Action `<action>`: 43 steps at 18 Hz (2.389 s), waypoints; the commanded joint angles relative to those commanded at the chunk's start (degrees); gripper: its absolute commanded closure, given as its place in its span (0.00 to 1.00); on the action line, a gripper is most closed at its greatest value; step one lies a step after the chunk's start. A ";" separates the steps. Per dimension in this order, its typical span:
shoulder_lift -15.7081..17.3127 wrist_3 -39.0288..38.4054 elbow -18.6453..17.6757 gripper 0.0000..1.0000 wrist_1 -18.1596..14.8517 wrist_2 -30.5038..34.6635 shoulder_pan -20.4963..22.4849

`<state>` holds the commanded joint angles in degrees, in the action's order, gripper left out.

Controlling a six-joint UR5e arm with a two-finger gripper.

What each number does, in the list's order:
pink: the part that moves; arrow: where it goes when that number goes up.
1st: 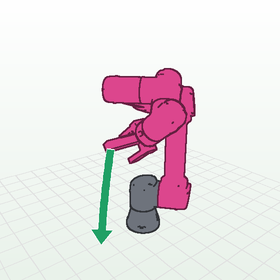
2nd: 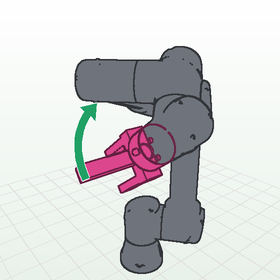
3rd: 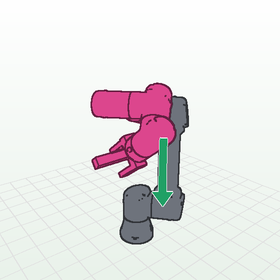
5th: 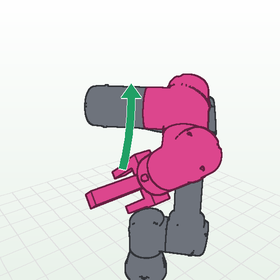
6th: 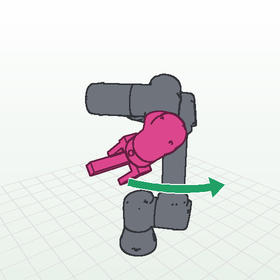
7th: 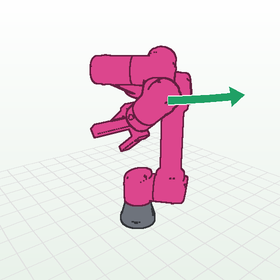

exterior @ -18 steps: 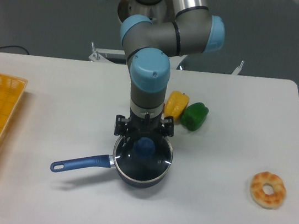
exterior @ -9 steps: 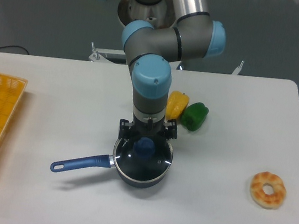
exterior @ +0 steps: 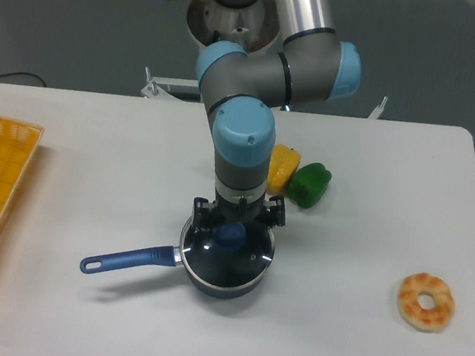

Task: Open the lid
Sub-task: 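Lower the gripper onto the blue knob of the glass lid, then close the gripper around the blue lid knob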

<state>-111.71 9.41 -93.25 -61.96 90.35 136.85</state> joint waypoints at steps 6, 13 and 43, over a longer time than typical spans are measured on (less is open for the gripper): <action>0.00 -0.09 0.00 0.00 -0.09 0.09 -0.09; 0.26 0.00 0.09 0.00 -0.09 -0.09 -0.09; -1.50 -1.06 0.88 0.00 -0.09 -0.17 -1.32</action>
<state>-113.20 8.35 -92.37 -62.05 90.18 135.53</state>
